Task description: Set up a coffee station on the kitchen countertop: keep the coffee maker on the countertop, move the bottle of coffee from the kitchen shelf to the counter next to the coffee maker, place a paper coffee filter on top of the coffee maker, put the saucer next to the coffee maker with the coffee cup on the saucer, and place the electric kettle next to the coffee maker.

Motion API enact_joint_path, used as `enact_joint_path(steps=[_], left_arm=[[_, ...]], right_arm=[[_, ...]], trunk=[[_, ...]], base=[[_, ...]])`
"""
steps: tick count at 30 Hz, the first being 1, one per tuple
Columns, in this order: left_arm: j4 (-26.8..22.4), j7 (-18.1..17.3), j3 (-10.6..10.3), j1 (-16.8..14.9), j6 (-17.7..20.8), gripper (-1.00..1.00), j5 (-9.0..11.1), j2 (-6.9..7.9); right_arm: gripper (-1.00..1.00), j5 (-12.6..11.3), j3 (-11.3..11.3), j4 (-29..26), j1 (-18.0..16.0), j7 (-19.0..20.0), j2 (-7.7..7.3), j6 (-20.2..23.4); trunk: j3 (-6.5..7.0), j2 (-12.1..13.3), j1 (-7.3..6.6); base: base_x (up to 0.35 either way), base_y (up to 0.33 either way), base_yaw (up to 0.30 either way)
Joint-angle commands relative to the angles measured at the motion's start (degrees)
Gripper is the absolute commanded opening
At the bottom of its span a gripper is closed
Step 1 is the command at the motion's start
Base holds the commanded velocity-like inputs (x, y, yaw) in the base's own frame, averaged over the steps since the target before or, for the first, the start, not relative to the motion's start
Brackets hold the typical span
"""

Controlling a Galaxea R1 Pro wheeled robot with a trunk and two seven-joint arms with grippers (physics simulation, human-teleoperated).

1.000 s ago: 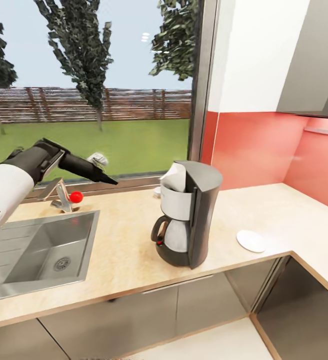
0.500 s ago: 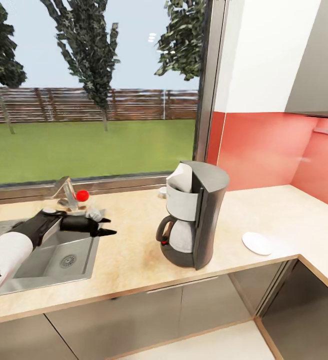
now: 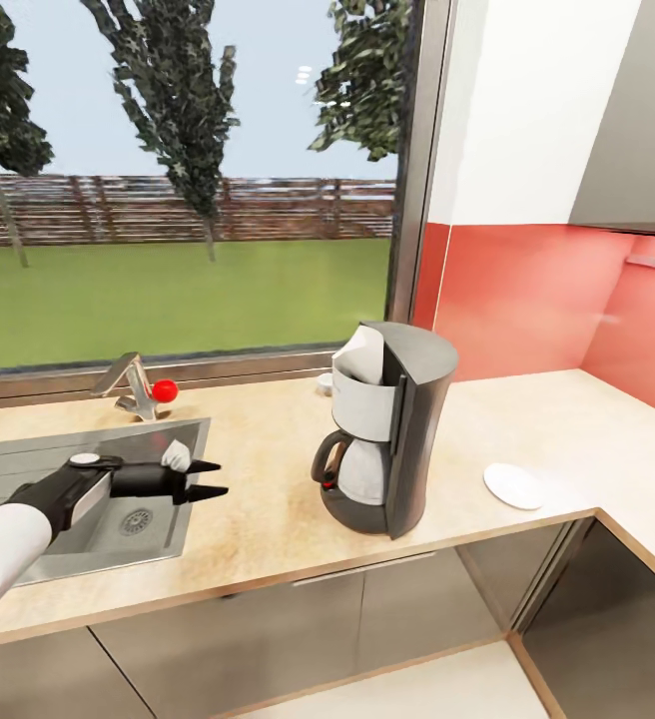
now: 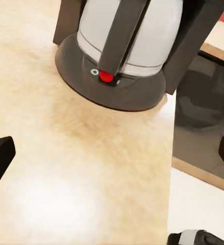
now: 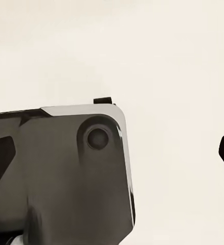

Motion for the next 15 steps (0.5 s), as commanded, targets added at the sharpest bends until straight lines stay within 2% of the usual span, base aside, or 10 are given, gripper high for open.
enact_joint_path(steps=[1, 9, 15], left_arm=[[-0.1, -0.3, -0.5, -0.1, 0.0, 1.00, 0.6, 0.08], [-0.5, -1.3, -0.5, 0.1, -0.5, 1.00, 0.8, 0.16], [-0.6, -1.4, -0.6, 0.4, -0.5, 1.00, 0.8, 0.08]], right_arm=[[1.00, -0.4, -0.1, 0.0, 0.0, 0.0, 0.01, -0.2], [1.00, -0.4, -0.1, -0.1, 0.0, 0.1, 0.09, -0.2], [1.00, -0.4, -0.1, 0.0, 0.0, 0.0, 0.02, -0.2]], trunk=[[-0.13, -0.1, 0.04], [-0.13, -0.1, 0.04], [-0.13, -0.1, 0.04]], base=[[0.000, 0.000, 0.000], [-0.002, -0.003, 0.000], [-0.141, -0.187, 0.000]])
